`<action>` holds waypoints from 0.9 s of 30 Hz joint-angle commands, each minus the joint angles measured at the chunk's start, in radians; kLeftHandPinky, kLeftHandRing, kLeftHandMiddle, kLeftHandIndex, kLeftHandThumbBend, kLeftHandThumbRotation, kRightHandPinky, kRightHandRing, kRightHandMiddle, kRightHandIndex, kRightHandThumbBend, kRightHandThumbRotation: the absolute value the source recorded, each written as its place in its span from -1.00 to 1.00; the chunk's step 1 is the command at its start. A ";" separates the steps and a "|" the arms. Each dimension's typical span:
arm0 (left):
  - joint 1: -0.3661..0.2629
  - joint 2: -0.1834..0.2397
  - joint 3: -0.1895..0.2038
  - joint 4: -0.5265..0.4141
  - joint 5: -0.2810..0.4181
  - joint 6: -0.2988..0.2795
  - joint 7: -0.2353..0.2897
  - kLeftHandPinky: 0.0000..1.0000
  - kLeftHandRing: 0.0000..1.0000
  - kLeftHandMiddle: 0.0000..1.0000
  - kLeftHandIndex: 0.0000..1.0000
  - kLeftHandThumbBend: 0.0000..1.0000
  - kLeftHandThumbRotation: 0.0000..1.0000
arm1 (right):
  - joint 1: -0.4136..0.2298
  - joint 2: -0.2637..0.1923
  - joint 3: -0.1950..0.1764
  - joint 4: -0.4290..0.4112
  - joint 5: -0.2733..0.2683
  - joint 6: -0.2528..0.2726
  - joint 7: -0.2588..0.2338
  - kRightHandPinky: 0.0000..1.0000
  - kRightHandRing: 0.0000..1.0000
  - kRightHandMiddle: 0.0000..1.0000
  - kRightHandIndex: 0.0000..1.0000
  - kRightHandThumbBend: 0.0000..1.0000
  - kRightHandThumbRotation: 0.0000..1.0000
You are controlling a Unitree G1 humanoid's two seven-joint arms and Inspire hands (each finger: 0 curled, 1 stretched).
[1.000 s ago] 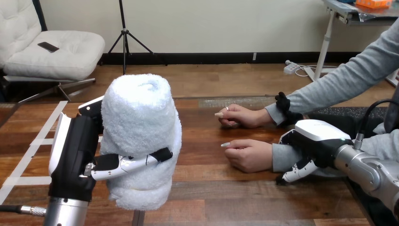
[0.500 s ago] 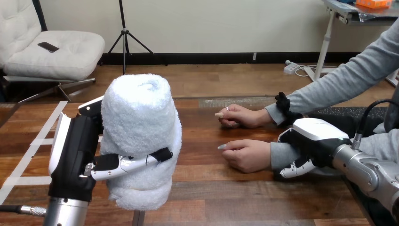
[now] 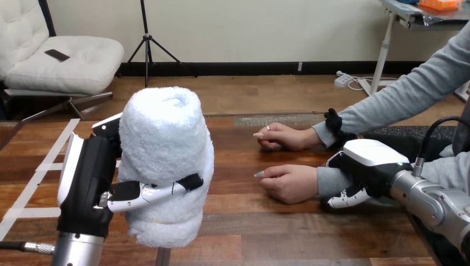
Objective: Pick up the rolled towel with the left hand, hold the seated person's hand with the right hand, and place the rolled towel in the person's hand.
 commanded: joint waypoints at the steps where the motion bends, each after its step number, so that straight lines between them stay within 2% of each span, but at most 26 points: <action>1: -0.062 -0.003 0.007 -0.025 -0.010 -0.024 0.007 -0.51 -0.42 -0.28 -0.18 0.10 -1.00 | -0.080 0.021 0.009 -0.018 -0.010 -0.003 -0.019 -0.17 -0.03 0.04 0.11 0.15 -0.37; 13: -0.058 -0.001 0.010 -0.030 -0.006 -0.023 0.010 -0.51 -0.42 -0.28 -0.18 0.10 -1.00 | -0.084 0.020 0.019 -0.013 -0.016 0.000 -0.024 -0.18 -0.05 0.02 0.09 0.06 -0.46; 27: -0.053 -0.001 0.011 -0.029 -0.011 -0.023 0.008 -0.50 -0.41 -0.27 -0.18 0.09 -1.00 | -0.084 0.014 0.027 -0.014 -0.025 -0.008 -0.033 -0.15 -0.02 0.05 0.11 -0.07 -0.41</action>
